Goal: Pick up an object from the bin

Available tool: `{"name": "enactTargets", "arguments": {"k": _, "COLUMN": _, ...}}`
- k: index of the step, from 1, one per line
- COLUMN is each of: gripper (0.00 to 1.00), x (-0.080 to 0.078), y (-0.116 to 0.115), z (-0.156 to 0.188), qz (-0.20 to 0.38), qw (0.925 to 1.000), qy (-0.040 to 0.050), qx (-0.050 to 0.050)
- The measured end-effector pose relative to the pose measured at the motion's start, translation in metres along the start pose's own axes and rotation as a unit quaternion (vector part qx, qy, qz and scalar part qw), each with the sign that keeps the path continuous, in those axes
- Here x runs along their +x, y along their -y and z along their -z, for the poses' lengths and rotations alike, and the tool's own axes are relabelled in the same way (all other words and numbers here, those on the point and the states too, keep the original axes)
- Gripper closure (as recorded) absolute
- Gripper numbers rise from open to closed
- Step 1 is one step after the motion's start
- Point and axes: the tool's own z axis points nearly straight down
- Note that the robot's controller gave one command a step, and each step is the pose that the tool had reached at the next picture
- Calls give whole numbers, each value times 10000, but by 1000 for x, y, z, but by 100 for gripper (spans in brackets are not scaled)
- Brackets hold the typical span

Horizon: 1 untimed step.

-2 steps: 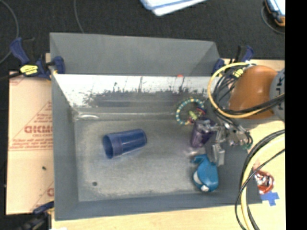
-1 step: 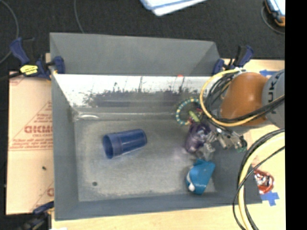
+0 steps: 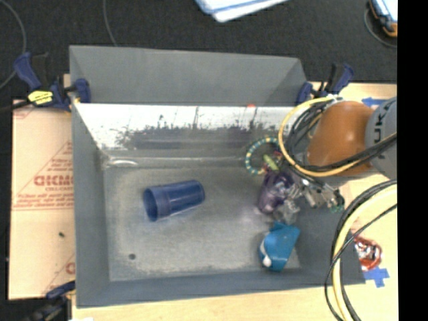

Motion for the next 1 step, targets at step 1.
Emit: {"name": "enactTargets", "arguments": {"k": 1, "gripper": 100, "x": -2, "y": -8, "z": 70, "qz": -37, "qw": 10000, "qy": -40, "qx": -26}}
